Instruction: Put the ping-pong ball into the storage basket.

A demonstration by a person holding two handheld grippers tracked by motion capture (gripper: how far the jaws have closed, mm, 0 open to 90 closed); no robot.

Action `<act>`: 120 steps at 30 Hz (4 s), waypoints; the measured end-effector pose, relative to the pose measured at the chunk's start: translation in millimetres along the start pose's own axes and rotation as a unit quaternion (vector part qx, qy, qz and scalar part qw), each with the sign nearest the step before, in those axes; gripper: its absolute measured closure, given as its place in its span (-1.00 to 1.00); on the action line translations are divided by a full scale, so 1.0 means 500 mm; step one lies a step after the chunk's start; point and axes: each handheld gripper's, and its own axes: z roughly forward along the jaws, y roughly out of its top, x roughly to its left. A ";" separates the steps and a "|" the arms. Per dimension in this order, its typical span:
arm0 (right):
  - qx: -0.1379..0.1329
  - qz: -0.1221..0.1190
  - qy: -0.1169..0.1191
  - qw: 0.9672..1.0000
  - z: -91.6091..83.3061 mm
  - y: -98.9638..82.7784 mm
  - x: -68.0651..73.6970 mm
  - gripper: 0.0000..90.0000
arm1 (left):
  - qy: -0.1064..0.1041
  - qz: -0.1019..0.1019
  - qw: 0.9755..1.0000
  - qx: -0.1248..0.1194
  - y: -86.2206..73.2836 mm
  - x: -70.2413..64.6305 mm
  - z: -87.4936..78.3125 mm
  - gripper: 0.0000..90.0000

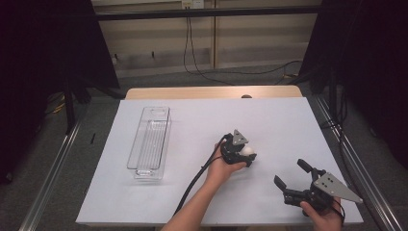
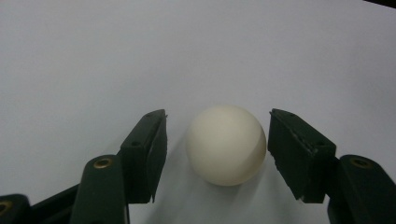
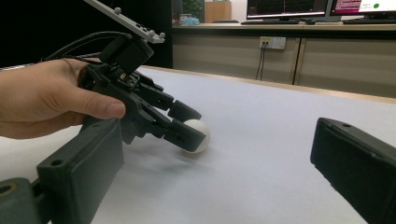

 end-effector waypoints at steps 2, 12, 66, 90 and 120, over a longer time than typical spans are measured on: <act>0.000 -0.001 0.002 1.000 0.000 0.000 0.000 -0.95 | -0.001 0.001 1.000 -0.001 -0.001 0.000 0.002 -0.12; 0.000 -0.001 0.002 1.000 0.000 0.001 0.001 -0.95 | -0.008 -0.004 1.000 0.004 -0.002 0.003 0.008 -0.07; 0.005 -0.005 0.005 1.000 0.004 -0.001 0.004 -0.95 | -0.024 -0.028 0.999 0.005 -0.008 0.020 -0.096 0.14; 0.004 -0.004 0.002 1.000 0.005 -0.001 0.007 -0.95 | -0.021 -0.038 0.999 -0.005 -0.020 0.035 -0.136 0.14; 0.004 -0.004 0.003 1.000 0.007 -0.001 0.008 -0.95 | -0.012 -0.046 0.999 -0.011 -0.039 0.048 -0.174 0.14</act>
